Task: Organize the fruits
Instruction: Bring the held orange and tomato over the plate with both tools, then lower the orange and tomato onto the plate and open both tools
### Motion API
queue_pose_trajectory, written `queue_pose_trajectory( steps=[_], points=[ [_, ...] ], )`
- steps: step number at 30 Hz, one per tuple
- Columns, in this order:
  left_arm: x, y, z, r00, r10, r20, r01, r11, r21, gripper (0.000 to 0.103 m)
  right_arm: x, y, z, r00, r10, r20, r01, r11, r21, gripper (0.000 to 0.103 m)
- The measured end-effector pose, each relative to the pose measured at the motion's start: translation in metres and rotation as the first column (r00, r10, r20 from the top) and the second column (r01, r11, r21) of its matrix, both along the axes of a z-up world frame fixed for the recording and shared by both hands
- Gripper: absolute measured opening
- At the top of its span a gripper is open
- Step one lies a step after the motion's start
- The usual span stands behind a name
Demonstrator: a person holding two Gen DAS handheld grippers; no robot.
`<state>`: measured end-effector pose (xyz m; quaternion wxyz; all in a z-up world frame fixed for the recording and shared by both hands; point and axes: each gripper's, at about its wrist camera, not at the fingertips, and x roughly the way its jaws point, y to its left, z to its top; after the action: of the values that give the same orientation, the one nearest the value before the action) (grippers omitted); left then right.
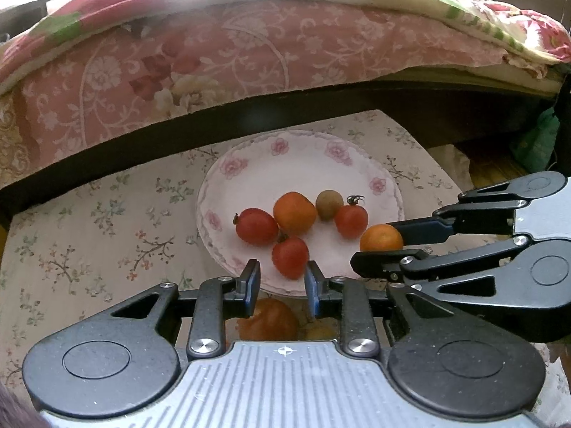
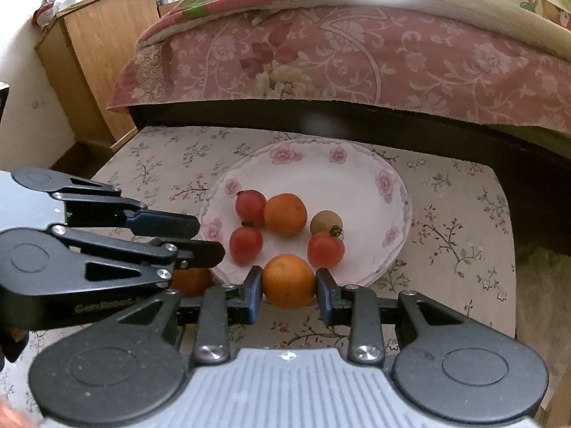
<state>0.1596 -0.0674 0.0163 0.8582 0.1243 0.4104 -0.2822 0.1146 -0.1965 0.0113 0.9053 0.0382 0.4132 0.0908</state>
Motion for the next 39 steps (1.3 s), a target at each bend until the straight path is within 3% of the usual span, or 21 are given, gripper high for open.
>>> queue_pose_trajectory(
  steps=[16, 39],
  points=[
    [0.003, 0.001, -0.004, 1.0, 0.006, -0.007, -0.006, 1.0, 0.009, 0.037, 0.01, 0.001, -0.005, 1.0, -0.016, 0.003, 0.016, 1.0, -0.022, 0.033],
    [-0.001, 0.0, 0.002, 1.0, 0.016, 0.019, -0.017, 0.999, 0.029, 0.055, 0.009, 0.0, 0.0, 0.999, -0.035, 0.027, 0.035, 0.999, -0.022, 0.034]
  ],
)
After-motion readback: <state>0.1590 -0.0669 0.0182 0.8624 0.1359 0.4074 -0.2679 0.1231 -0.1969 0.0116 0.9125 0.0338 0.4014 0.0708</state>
